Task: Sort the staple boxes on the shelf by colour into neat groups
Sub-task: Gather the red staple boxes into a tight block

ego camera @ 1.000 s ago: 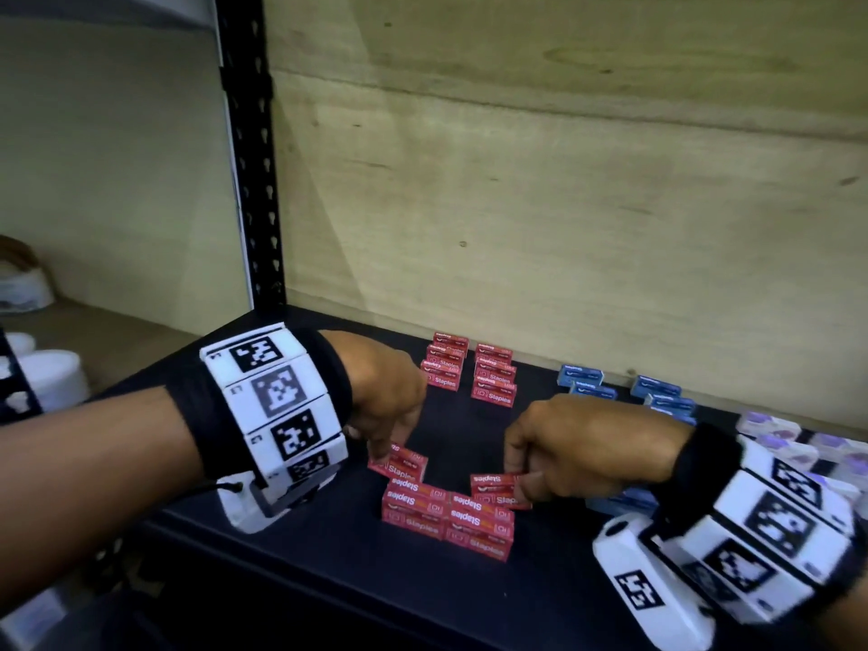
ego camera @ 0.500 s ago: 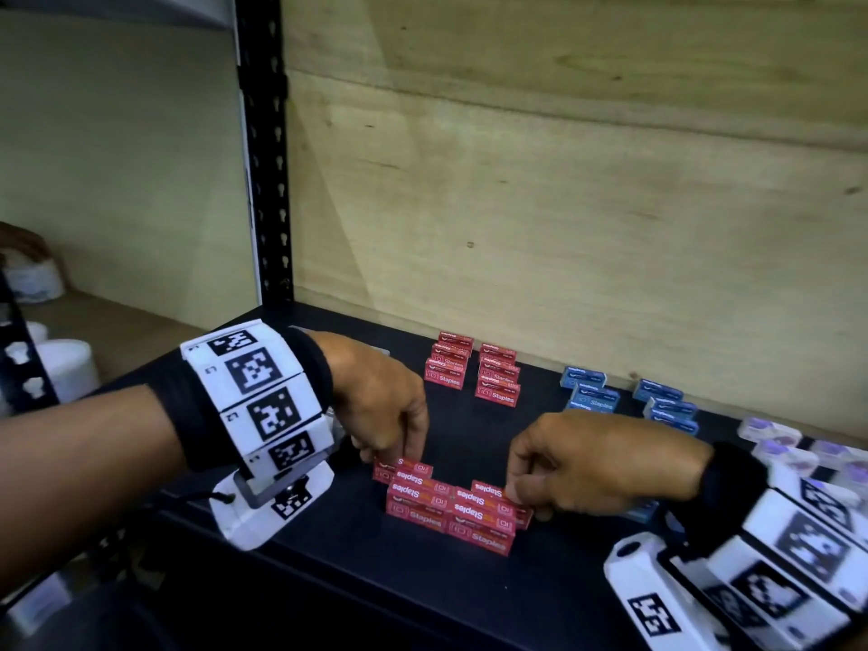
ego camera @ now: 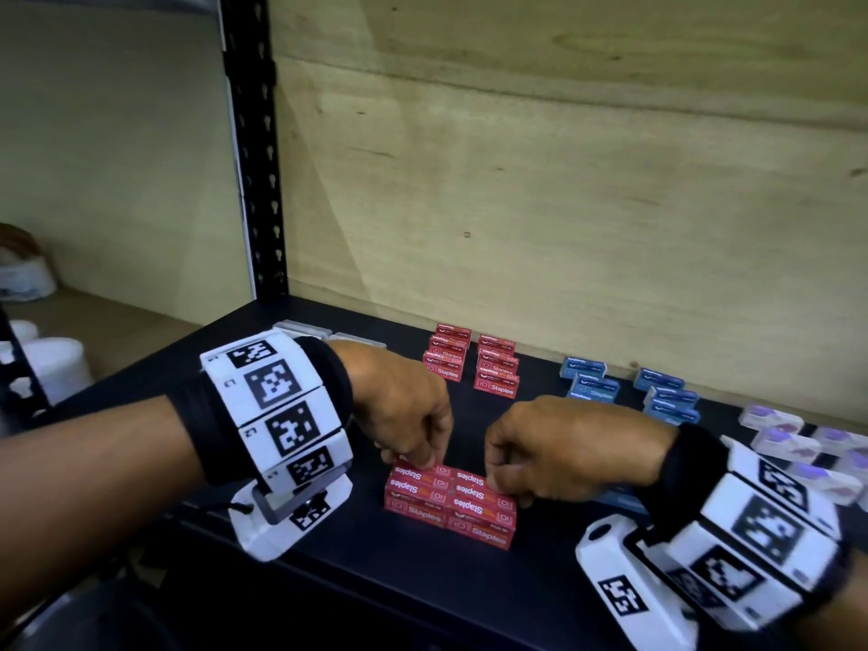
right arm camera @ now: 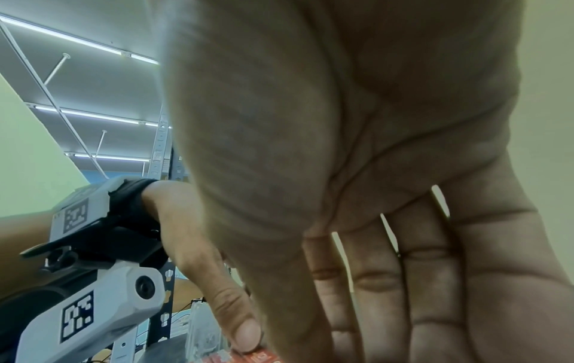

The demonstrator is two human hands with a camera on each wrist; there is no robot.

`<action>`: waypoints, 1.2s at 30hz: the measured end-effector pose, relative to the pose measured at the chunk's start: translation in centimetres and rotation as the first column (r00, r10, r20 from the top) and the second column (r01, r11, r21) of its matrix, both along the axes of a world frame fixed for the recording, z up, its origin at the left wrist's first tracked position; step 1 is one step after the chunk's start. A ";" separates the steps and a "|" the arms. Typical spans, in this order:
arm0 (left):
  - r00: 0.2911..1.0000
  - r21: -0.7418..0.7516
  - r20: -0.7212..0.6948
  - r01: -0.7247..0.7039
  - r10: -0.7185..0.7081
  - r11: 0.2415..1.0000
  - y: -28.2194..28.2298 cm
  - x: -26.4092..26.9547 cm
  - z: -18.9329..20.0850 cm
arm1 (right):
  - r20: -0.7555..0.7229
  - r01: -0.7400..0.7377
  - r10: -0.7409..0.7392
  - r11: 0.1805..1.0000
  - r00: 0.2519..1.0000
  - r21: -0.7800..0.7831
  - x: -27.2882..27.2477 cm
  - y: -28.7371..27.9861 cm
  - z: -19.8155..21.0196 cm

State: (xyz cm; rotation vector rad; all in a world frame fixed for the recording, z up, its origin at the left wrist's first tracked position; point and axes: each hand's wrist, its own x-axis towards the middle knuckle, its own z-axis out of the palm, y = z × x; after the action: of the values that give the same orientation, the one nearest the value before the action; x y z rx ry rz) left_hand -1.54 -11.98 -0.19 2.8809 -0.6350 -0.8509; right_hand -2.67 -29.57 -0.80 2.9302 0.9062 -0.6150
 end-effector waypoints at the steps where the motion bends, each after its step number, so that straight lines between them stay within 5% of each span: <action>1: 1.000 -0.001 -0.002 -0.001 0.001 1.000 0.0 0.0 0.0 | -0.002 -0.005 0.005 1.000 1.000 -0.002 0.0 0.0 0.0; 12: 1.000 0.035 -0.017 -0.021 0.022 0.999 -0.1 0.6 -0.1 | -0.055 -0.018 0.014 0.998 0.998 -0.064 0.5 0.0 0.4; 27: 0.893 0.183 0.451 -0.093 0.001 0.979 0.0 7.8 2.2 | 0.294 0.259 -0.240 0.965 0.925 -0.030 7.9 -0.4 1.8; 36: 0.888 0.272 0.460 -0.122 -0.017 0.955 -0.3 11.1 1.2 | 0.288 0.279 -0.237 0.953 0.928 -0.114 10.4 0.7 0.4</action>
State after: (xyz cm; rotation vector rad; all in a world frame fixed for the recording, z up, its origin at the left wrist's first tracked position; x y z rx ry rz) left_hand 9.59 -12.32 0.96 3.3896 -0.4869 -0.2603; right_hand 7.75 -28.87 -0.43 2.9150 0.4277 -0.2593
